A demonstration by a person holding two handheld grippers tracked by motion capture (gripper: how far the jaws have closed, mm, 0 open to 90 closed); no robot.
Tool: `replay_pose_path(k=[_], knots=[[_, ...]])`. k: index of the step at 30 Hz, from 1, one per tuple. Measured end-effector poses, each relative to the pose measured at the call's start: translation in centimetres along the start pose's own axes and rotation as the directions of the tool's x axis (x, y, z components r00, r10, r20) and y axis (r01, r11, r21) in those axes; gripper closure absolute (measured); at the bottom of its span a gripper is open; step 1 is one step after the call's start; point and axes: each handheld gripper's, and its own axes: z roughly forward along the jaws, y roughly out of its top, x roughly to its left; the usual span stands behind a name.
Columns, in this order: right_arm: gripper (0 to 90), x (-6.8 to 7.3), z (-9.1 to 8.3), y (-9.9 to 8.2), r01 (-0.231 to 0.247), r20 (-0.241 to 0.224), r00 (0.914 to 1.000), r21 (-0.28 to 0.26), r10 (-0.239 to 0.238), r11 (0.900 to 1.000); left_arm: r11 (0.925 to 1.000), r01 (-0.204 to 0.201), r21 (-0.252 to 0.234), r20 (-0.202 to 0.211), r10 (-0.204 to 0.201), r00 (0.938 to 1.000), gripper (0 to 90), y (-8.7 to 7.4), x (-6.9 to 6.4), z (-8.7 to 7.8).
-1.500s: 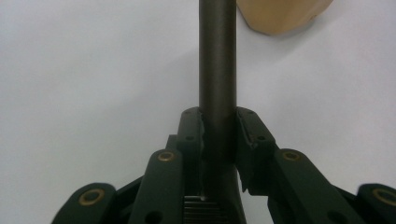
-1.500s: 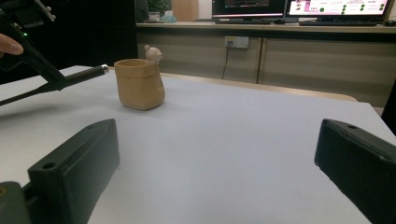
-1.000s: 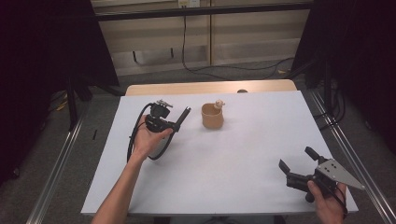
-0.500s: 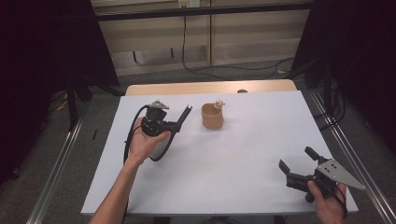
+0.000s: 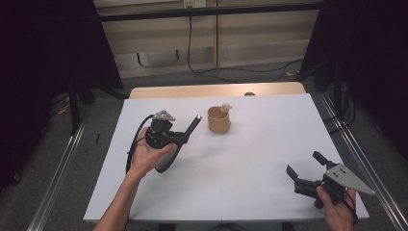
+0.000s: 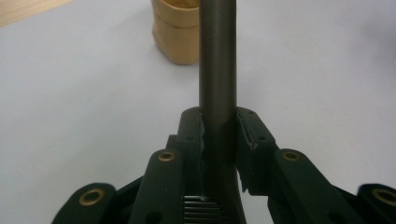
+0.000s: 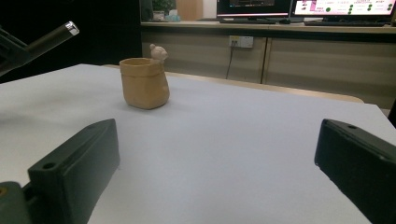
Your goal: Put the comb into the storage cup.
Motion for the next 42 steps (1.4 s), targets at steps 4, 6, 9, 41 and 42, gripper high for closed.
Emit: replay_pose_path(k=[4, 6, 9, 41, 42], knots=[[0.0, -0.1, 0.0, 0.1, -0.009, 0.000, 1.0000, -0.008, 0.009, 0.9999, 0.9994, 0.007, -0.034, 0.050, -0.005, 0.9988, 73.2, -0.1, -0.6, -0.4], [0.0, -0.1, -0.1, 0.1, -0.021, 0.001, 0.9998, -0.006, 0.021, 0.9998, 0.9992, 0.007, -0.038, 0.060, -0.004, 0.9982, 73.2, -0.1, -0.8, -0.6], [0.0, 0.0, -0.2, 0.1, -0.023, -0.010, 0.9997, -0.008, 0.023, 0.9997, 0.9991, -0.013, -0.041, 0.069, 0.016, 0.9975, 73.2, 0.0, -1.4, -0.7], [0.3, 2.9, 1.8, 1.7, 0.051, -0.241, 0.9700, 0.082, -0.030, 0.9953, 0.9789, -0.203, 0.020, 0.212, 0.195, 0.9578, 73.2, 0.5, -5.9, 0.7], [0.6, 3.1, 2.0, 1.7, 0.050, -0.257, 0.9661, 0.087, -0.026, 0.9949, 0.9778, -0.208, 0.021, 0.215, 0.199, 0.9561, 73.2, 0.6, -6.0, 0.6]])
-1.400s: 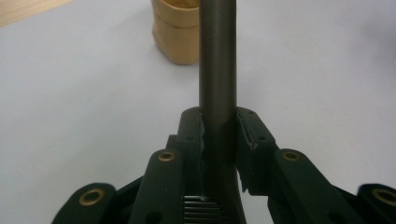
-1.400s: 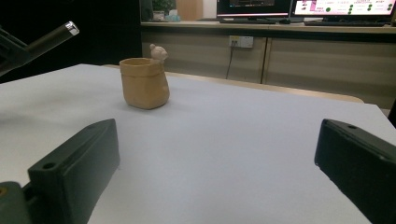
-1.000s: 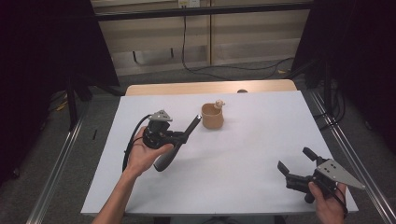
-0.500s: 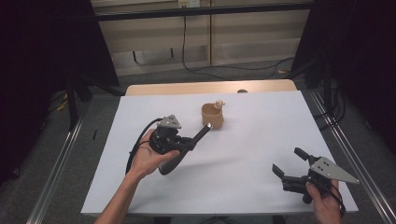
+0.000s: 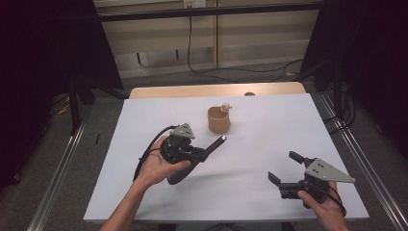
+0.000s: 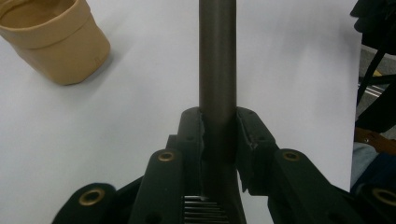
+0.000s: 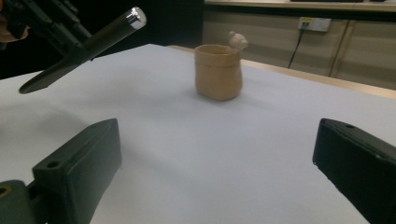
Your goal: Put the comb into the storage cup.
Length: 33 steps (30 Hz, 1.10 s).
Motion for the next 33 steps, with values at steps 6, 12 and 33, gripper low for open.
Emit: replay_pose_path(k=[6, 12, 33], knots=[[0.6, 0.6, 1.3, 0.6, 0.025, -0.075, 0.9969, 0.041, -0.022, 0.9988, 0.9994, -0.034, 0.008, 0.009, 0.034, 0.9994, 73.2, 0.7, -1.6, -0.7], [0.4, 1.0, 2.1, 1.4, 0.038, -0.136, 0.9903, 0.088, -0.026, 0.9954, 0.9971, -0.065, 0.039, 0.037, 0.064, 0.9973, 73.2, 0.9, -2.2, 0.1], [4.9, 2.3, 4.9, 3.7, 0.150, -0.418, 0.9084, 0.338, 0.006, 0.9292, 0.9658, -0.211, 0.151, 0.121, 0.193, 0.9737, 73.2, 1.3, -3.9, 1.6]])
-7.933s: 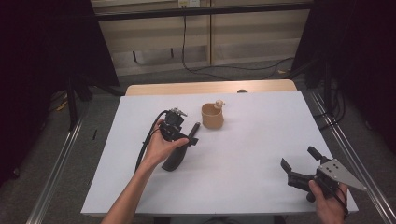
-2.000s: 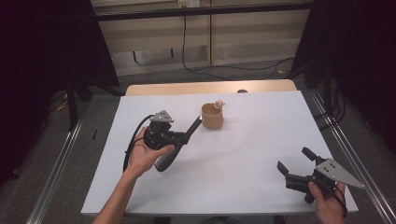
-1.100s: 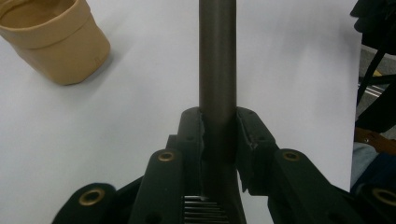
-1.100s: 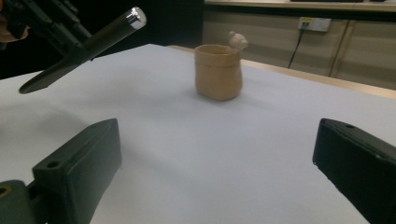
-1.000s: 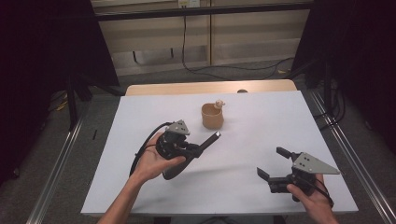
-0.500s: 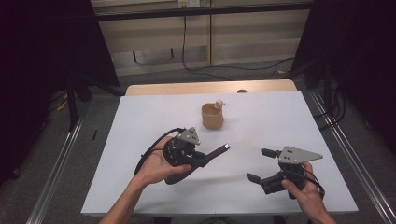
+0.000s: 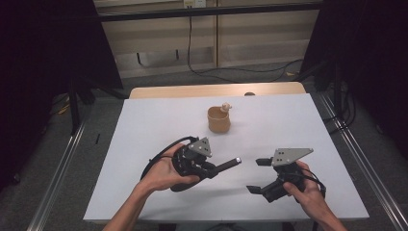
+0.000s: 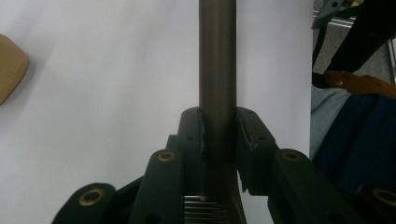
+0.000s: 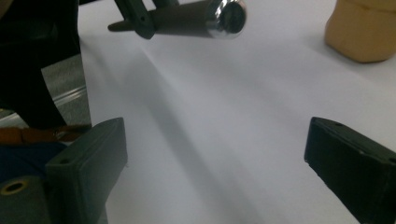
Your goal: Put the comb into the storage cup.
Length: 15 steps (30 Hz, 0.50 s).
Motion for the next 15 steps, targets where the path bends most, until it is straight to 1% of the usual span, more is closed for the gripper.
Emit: replay_pose_path(k=[2, 3, 4, 5, 6, 7, 8, 9, 10, 11, 13, 15], knots=[[4.9, 0.0, 0.4, 0.1, 0.007, -0.013, 0.9999, 0.040, -0.006, 0.9992, 1.0000, -0.006, 0.007, 0.002, 0.006, 1.0000, 73.2, 0.0, 0.0, 0.1], [4.7, 0.0, 0.6, 0.2, 0.011, -0.018, 0.9998, 0.052, -0.010, 0.9986, 0.9998, -0.004, 0.018, 0.008, 0.004, 1.0000, 73.2, 0.1, 0.1, 0.2], [4.0, 0.0, 0.7, 0.3, 0.010, -0.019, 0.9998, 0.056, -0.009, 0.9984, 0.9993, -0.008, 0.037, 0.018, 0.007, 0.9998, 73.1, 0.2, 0.2, 0.2], [3.2, 0.1, 0.9, 0.5, 0.013, -0.020, 0.9997, 0.057, -0.012, 0.9983, 0.9991, -0.015, 0.040, 0.000, 0.015, 0.9999, 73.1, 0.2, 0.2, 0.2], [3.2, 0.1, 1.0, 0.7, 0.019, -0.020, 0.9996, 0.065, -0.018, 0.9977, 0.9985, -0.017, 0.052, 0.007, 0.017, 0.9998, 73.1, 0.3, 0.3, 0.2], [3.5, 0.1, 1.1, 0.8, 0.025, -0.027, 0.9994, 0.067, -0.023, 0.9975, 0.9979, -0.021, 0.061, 0.006, 0.021, 0.9998, 73.2, 0.3, 0.4, 0.1], [3.0, 0.1, 1.3, 1.0, 0.031, -0.043, 0.9987, 0.071, -0.028, 0.9970, 0.9973, -0.019, 0.071, 0.003, 0.019, 0.9998, 73.1, 0.3, 0.5, 0.1], [2.2, 0.0, 1.5, 1.2, 0.033, -0.066, 0.9974, 0.074, -0.028, 0.9968, 0.9966, -0.021, 0.079, 0.008, 0.021, 0.9998, 73.2, 0.3, 0.6, 0.1], [2.3, 0.0, 1.6, 1.3, 0.032, -0.075, 0.9968, 0.075, -0.026, 0.9967, 0.9966, -0.022, 0.080, 0.007, 0.021, 0.9998, 73.1, 0.3, 0.6, 0.2], [2.9, 0.0, 1.7, 1.4, 0.037, -0.076, 0.9966, 0.079, -0.031, 0.9962, 0.9965, -0.023, 0.080, 0.008, 0.022, 0.9997, 73.1, 0.3, 0.7, 0.2], [2.9, 0.0, 2.0, 1.7, 0.044, -0.075, 0.9965, 0.095, -0.037, 0.9945, 0.9947, -0.026, 0.099, 0.009, 0.025, 0.9996, 73.2, 0.4, 0.8, 0.5], [3.4, -0.1, 2.2, 1.9, 0.050, -0.084, 0.9957, 0.117, -0.040, 0.9919, 0.9922, -0.034, 0.120, 0.013, 0.033, 0.9994, 73.1, 0.5, 0.8, 0.8]])
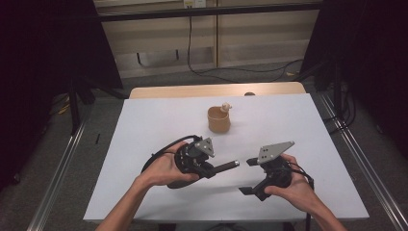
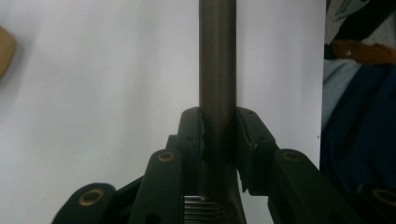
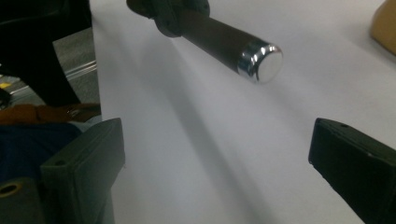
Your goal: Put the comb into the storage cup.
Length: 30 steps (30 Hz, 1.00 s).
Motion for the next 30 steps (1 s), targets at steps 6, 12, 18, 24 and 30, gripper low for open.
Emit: replay_pose_path(k=[6, 12, 18, 24, 30], knots=[[4.8, -0.4, 0.3, 0.8, 0.021, -0.041, 0.9990, 0.058, -0.019, 0.9981, 0.9998, -0.012, 0.016, 0.002, 0.012, 0.9999, 73.2, 0.6, 0.1, 0.1], [8.6, -1.1, 0.6, 1.6, 0.048, -0.046, 0.9980, 0.098, -0.043, 0.9941, 0.9977, -0.021, 0.065, -0.007, 0.022, 0.9997, 73.1, 1.3, 0.2, 0.4], [13.9, -1.4, 1.2, 2.4, 0.077, -0.048, 0.9963, 0.145, -0.071, 0.9864, 0.9957, -0.026, 0.089, -0.002, 0.027, 0.9996, 73.1, 1.5, 0.5, 0.7], [16.7, -1.7, 1.9, 3.2, 0.096, -0.050, 0.9949, 0.205, -0.088, 0.9741, 0.9942, -0.027, 0.105, -0.003, 0.027, 0.9996, 73.1, 1.5, 0.9, 1.1], [24.1, -2.2, 2.6, 4.0, 0.132, -0.058, 0.9910, 0.255, -0.121, 0.9580, 0.9927, -0.033, 0.116, -0.004, 0.034, 0.9994, 73.1, 1.5, 0.8, 1.5]])
